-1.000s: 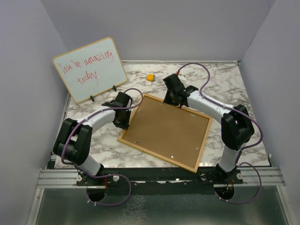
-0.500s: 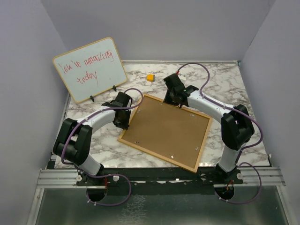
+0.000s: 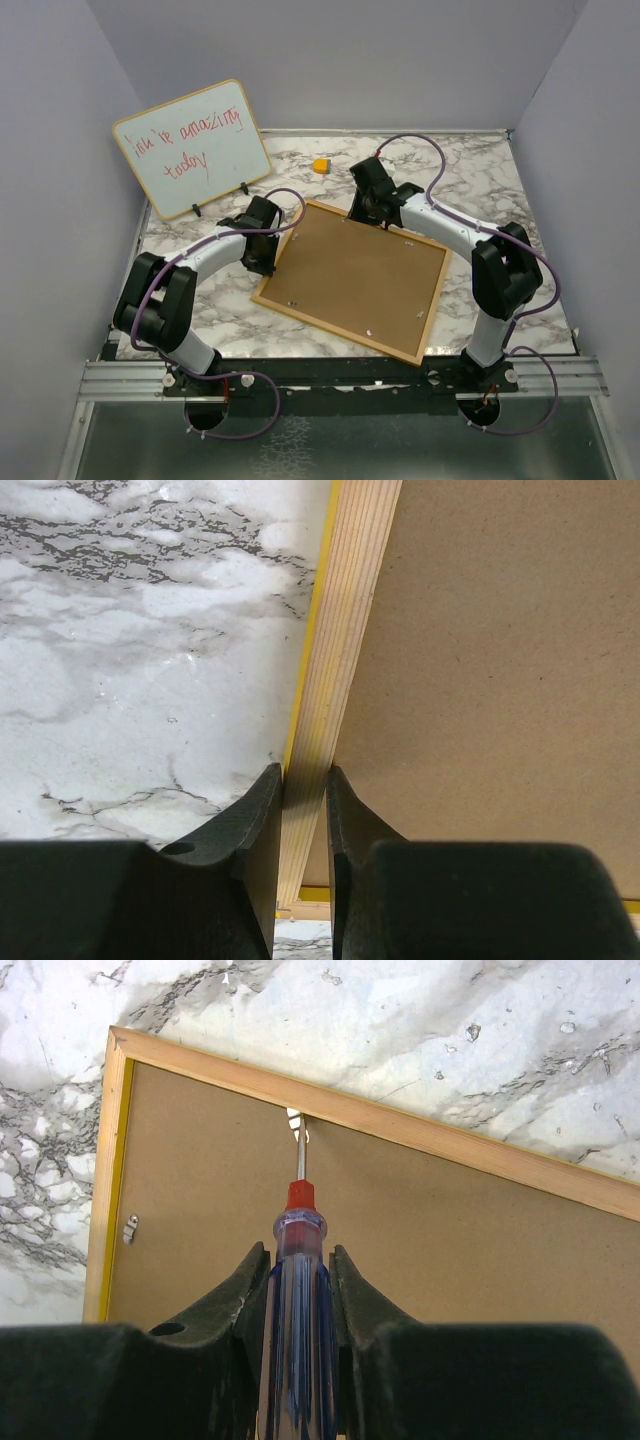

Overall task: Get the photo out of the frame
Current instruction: Release the photo frame item from the photo frame.

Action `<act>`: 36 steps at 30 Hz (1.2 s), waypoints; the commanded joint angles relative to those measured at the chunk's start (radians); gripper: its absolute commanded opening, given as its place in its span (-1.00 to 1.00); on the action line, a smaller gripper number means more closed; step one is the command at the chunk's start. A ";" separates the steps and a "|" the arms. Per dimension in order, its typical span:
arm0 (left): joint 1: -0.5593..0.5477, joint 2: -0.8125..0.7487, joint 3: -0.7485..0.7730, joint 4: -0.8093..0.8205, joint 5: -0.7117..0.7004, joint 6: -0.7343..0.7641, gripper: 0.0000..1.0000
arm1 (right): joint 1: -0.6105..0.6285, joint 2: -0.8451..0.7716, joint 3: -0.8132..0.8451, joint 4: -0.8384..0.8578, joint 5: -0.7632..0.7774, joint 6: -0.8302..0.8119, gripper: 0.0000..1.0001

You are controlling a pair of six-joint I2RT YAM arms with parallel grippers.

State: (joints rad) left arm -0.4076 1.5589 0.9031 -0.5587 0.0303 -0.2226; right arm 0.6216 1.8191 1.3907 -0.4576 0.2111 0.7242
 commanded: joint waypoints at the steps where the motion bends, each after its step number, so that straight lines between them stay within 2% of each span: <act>1: -0.002 0.034 -0.007 0.000 -0.004 -0.003 -0.64 | 0.008 0.020 0.001 -0.008 -0.052 0.007 -0.99; 12: -0.002 0.033 -0.006 0.000 -0.007 -0.003 -0.66 | 0.008 -0.012 -0.012 0.014 -0.075 -0.002 -0.99; 23: -0.003 0.032 -0.007 0.000 -0.004 -0.003 -0.68 | 0.007 -0.078 -0.035 -0.006 -0.001 0.024 -0.99; 36: -0.003 0.032 -0.007 0.000 -0.004 -0.003 -0.69 | 0.008 -0.040 -0.018 -0.073 0.097 0.046 -0.99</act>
State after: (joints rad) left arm -0.4076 1.5589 0.9031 -0.5587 0.0303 -0.2218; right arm 0.6247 1.7725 1.3685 -0.4965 0.2573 0.7582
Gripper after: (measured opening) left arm 0.210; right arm 0.241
